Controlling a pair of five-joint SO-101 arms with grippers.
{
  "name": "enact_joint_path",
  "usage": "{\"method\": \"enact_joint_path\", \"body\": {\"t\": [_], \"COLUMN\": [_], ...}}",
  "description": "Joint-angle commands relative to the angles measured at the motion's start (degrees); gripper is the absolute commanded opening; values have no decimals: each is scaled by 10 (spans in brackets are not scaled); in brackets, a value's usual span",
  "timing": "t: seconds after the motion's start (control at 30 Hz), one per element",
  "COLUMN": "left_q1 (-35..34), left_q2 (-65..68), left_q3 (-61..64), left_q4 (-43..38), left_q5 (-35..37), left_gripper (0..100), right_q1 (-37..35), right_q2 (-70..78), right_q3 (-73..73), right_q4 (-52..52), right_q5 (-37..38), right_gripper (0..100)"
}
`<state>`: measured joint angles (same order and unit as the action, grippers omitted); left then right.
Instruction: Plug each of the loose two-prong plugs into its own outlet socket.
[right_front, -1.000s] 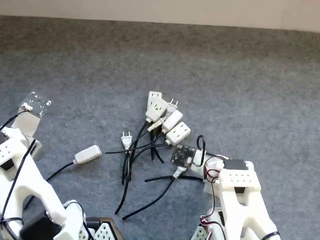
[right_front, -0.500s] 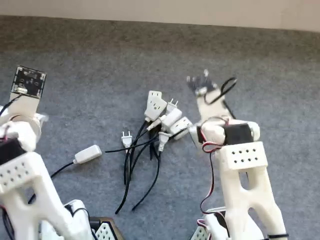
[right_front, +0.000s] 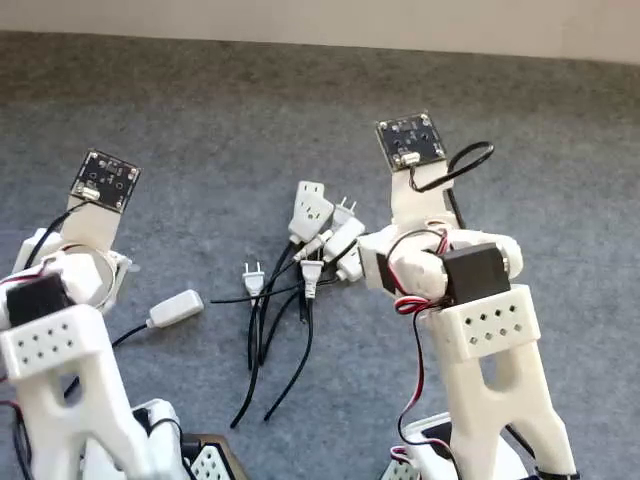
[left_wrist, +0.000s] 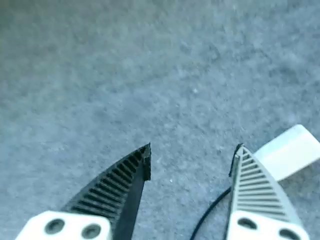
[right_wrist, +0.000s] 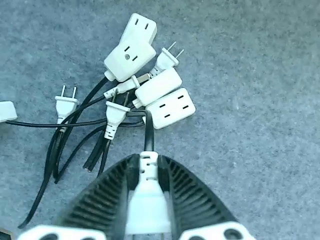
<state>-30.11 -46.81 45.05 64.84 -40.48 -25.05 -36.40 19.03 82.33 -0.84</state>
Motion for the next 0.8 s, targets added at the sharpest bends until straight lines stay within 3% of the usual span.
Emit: {"method": "enact_joint_path", "body": {"t": [0.0,0.1,0.23,0.47,0.63,0.77], "left_q1": [-51,-92,-95,-67,-35,-29], "left_q2": [78,142,251,423,426,375], "left_q3": [-52,-76,-80,-130,-149,-211], "left_q4": [1,-20,-27,-24,-1,73], "left_q5": [47,63,30,4,-17,-17], "left_gripper": [255,254,255,253,253,253], "right_q1": [-18,-15,-4,102,109,131], "right_q2": [-7,-10,-11,-85,-215,-294], "right_q3": [-15,10,80,227,348,422], "right_q4": [-22,-36,-76,-144,-144,-152], "right_q5": [-19,-18,-19,24,71,87], "right_gripper": [6,6,6,6,6,6]}}
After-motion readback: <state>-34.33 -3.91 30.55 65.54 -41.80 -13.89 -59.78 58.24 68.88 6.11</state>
